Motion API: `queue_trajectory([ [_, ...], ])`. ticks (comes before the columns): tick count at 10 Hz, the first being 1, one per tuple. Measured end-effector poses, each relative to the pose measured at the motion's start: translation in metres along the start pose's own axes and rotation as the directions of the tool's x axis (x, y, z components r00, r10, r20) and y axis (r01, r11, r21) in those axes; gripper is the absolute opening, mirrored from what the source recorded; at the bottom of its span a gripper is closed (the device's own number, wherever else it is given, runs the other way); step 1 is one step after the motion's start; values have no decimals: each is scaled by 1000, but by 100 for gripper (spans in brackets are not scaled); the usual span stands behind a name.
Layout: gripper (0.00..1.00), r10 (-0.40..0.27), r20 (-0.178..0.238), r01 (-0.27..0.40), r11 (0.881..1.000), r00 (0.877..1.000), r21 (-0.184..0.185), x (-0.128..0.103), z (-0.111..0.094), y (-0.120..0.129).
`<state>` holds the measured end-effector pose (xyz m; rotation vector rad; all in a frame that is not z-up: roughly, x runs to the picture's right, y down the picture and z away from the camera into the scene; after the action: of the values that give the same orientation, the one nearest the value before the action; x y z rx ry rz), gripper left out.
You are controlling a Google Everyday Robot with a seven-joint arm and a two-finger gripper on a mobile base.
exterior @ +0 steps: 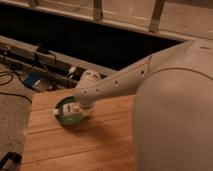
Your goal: Place the bottle in the ceramic bowl
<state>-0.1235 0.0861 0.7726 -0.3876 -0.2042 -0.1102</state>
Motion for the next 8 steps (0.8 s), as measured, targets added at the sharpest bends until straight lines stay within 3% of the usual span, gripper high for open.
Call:
queue_trajectory([
  [2, 0, -62, 30, 62, 998, 998, 11, -19, 9, -32],
  [5, 3, -99, 70, 99, 995, 993, 12, -27, 25, -72],
  [8, 3, -103, 76, 102, 995, 992, 11, -28, 29, -79],
])
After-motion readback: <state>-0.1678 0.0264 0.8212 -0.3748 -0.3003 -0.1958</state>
